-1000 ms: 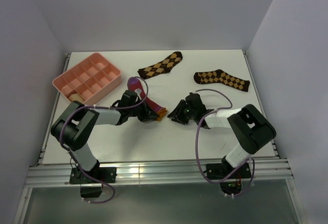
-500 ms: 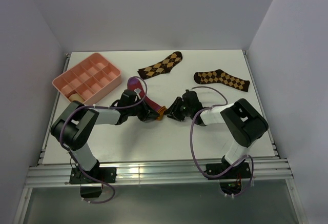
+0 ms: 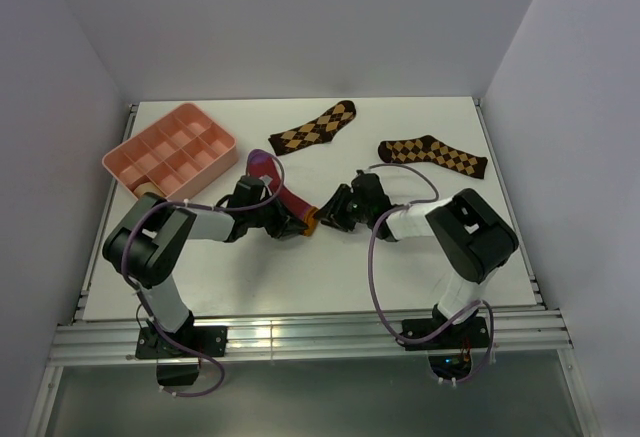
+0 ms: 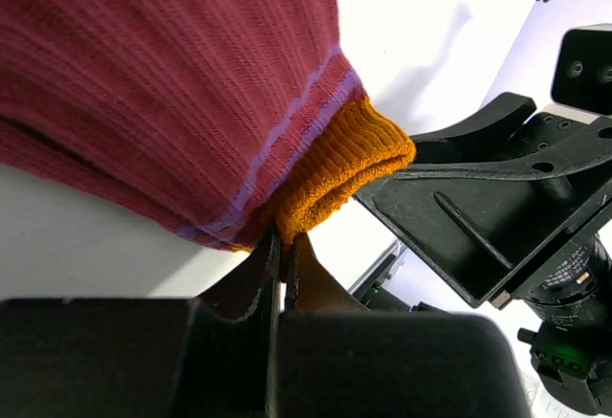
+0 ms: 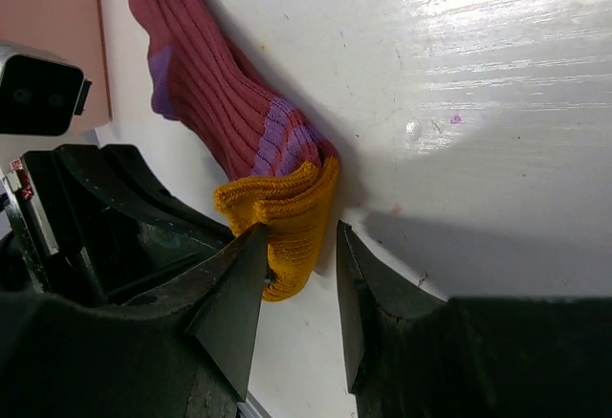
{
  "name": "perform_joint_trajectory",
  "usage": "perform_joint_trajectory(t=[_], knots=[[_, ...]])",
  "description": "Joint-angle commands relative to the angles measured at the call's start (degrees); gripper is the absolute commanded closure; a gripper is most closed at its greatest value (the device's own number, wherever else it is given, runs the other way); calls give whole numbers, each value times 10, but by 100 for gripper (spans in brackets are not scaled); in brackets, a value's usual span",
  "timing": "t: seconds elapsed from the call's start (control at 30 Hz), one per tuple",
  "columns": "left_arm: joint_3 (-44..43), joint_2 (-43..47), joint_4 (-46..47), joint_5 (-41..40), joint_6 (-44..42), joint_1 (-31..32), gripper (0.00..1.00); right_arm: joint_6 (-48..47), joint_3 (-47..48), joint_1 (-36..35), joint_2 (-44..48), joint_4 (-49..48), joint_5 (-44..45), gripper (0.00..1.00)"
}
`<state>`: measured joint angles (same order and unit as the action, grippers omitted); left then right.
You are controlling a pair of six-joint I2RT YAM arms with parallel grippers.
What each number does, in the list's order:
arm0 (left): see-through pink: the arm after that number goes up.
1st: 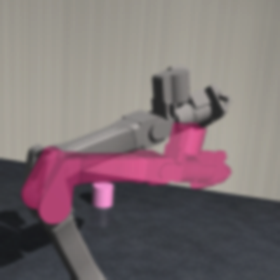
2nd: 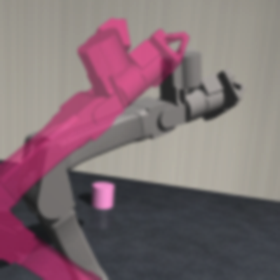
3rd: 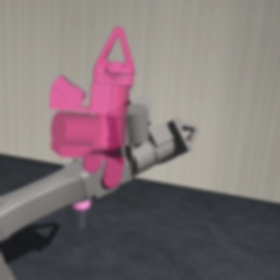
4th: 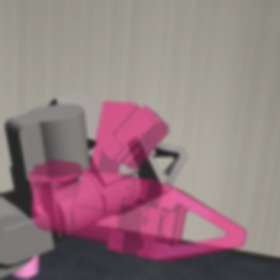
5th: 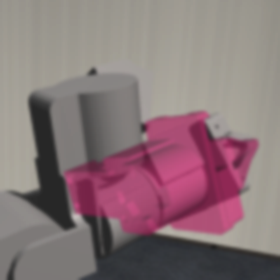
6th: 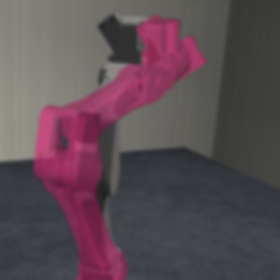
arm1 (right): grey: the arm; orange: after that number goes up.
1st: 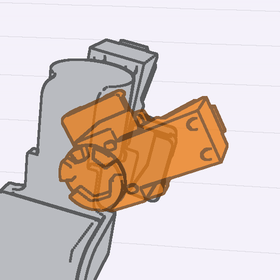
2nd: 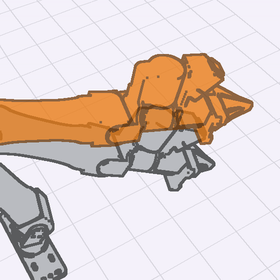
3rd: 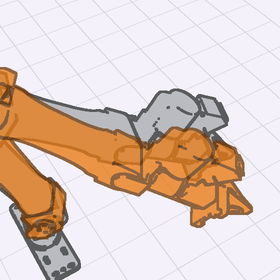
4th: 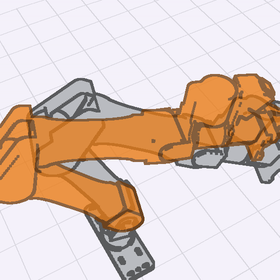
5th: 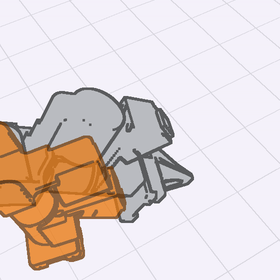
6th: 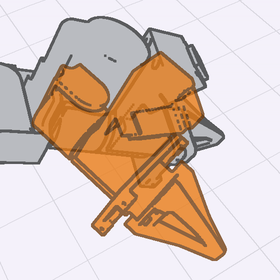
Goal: Roll the socks
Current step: Roll the sock at the center of the board.
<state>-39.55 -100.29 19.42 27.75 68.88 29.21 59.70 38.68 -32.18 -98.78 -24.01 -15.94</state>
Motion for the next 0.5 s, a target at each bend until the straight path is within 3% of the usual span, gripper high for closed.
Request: perform_joint_trajectory(t=[0.0, 0.47], knots=[[-13, -9, 0, 15, 6, -6, 100, -6, 29, -8, -14, -6, 10, 58], [-13, -28, -1, 27, 8, -12, 100, -43, 107, -24, -71, 129, 64, 60]])
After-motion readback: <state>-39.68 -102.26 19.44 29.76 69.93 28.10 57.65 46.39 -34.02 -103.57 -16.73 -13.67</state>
